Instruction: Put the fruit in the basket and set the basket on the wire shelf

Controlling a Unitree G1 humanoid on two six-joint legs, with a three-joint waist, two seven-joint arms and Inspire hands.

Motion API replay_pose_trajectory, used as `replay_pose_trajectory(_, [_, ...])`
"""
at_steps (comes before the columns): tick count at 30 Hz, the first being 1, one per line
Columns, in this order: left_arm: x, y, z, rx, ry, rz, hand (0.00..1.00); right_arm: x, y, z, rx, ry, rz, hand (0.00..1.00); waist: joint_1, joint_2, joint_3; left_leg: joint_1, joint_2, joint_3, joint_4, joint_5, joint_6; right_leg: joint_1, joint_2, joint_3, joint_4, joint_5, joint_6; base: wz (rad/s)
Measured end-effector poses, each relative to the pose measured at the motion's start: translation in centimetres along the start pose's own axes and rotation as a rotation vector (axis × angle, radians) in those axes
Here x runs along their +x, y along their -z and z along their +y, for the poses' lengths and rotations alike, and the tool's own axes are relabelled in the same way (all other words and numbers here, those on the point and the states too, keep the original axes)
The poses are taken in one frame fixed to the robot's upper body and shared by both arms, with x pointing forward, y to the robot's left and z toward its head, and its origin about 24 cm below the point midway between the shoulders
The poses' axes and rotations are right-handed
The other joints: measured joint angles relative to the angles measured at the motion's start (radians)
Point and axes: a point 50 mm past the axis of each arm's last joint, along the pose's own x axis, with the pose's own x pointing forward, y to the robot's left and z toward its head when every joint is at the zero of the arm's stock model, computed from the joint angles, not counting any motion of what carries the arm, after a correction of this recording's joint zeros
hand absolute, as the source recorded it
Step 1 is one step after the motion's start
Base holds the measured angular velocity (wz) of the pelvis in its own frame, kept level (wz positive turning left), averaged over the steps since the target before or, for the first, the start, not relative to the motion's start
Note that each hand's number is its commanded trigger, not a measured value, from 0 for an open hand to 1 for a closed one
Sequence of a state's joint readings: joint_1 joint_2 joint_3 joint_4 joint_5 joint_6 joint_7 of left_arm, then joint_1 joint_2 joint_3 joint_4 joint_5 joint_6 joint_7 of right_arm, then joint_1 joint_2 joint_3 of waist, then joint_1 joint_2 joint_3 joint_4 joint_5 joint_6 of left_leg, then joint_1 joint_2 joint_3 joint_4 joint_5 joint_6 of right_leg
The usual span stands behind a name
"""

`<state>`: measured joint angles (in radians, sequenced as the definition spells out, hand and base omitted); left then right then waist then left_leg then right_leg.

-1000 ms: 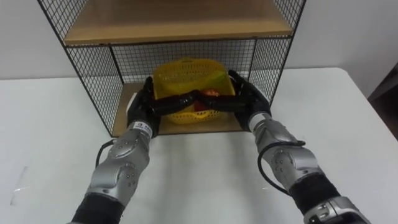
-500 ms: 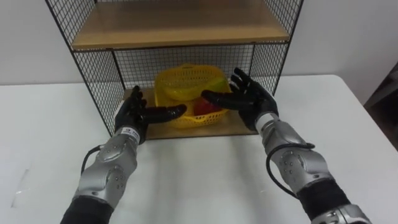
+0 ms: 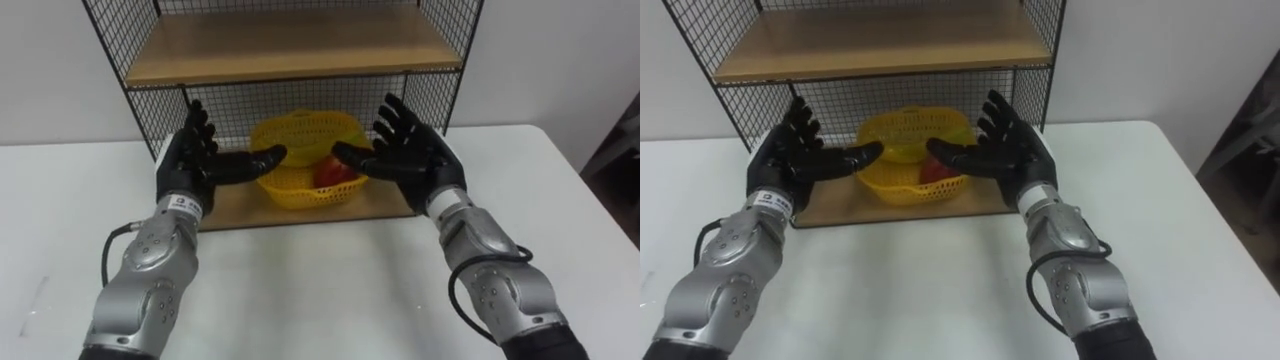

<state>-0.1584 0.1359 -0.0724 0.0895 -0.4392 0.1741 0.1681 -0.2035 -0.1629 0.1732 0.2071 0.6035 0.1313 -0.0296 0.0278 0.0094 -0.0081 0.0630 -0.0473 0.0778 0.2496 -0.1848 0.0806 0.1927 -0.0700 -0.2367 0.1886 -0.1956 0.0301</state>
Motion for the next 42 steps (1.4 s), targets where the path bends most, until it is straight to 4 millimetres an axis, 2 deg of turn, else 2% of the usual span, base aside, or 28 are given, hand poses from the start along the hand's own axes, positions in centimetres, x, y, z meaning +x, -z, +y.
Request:
replay_pose_trajectory(7, [-0.3, -1.0, -0.5, -0.032, 0.028, -0.049, 0.00, -0.7, -0.8, 0.3, -0.049, -0.026, -0.041, 0.00, -0.002, -0.004, 0.0027, 0.003, -0.001, 0.001, -0.015, 0.007, 0.000, -0.003, 0.000, 0.002, -0.005, 0.003, 0.000, 0.00])
replay_pose_trajectory(12, [-2.0, -1.1, -0.7, -0.042, 0.068, -0.088, 0.00, -1.7, -0.7, 0.3, -0.190, -0.036, -0.064, 0.00, -0.020, -0.006, 0.0033, -0.007, -0.001, 0.003, -0.016, 0.008, -0.001, -0.018, 0.001, 0.011, -0.004, 0.003, 0.000, -0.02])
replay_pose_trajectory(19, [-4.1, -0.3, -0.8, -0.046, 0.119, -0.107, 0.00, -3.8, -0.6, 0.8, -0.252, -0.103, -0.103, 0.00, -0.024, -0.009, 0.0044, 0.003, 0.002, 0.018, -0.028, 0.008, -0.002, -0.019, 0.002, 0.022, -0.003, 0.003, 0.000, -0.07])
replay_pose_trajectory(21, [-4.8, 0.3, -0.8, -0.044, 0.136, -0.101, 0.00, -4.2, -0.3, 0.8, -0.274, -0.125, -0.106, 0.00, -0.026, -0.018, 0.0092, 0.003, 0.002, 0.017, -0.028, 0.008, -0.002, -0.020, 0.003, 0.026, -0.004, 0.003, -0.001, 0.00])
replay_pose_trajectory(24, [-6.2, 1.4, -0.6, -0.052, 0.179, -0.080, 0.00, -5.8, 0.6, 0.7, -0.257, -0.159, -0.090, 0.00, -0.023, -0.024, 0.0055, -0.004, 0.002, 0.018, -0.026, 0.008, -0.002, -0.031, 0.004, 0.039, -0.004, 0.003, -0.001, -0.01])
replay_pose_trajectory(30, [-8.8, 3.2, -0.3, -0.065, 0.232, -0.040, 0.00, -8.0, 0.9, 0.4, -0.253, -0.195, -0.119, 0.00, -0.026, -0.029, 0.0036, -0.027, 0.002, 0.018, -0.019, 0.008, -0.002, -0.052, 0.004, 0.040, -0.001, 0.006, -0.002, -0.01])
replay_pose_trajectory(36, [-9.9, 2.1, 0.1, -0.099, 0.247, -0.137, 0.00, -10.3, 0.0, 0.1, -0.278, -0.188, -0.195, 0.00, -0.020, -0.033, 0.0039, -0.030, 0.003, 0.018, -0.020, 0.008, -0.002, -0.056, 0.004, 0.038, -0.001, 0.006, -0.002, 0.00])
replay_pose_trajectory(42, [-10.4, 2.1, 0.5, -0.108, 0.226, -0.157, 0.00, -11.0, 0.1, -0.4, -0.317, -0.162, -0.200, 0.00, -0.018, -0.032, 0.0042, -0.034, 0.003, 0.018, -0.021, 0.007, -0.002, -0.060, 0.005, 0.038, 0.000, 0.006, -0.002, 0.00])
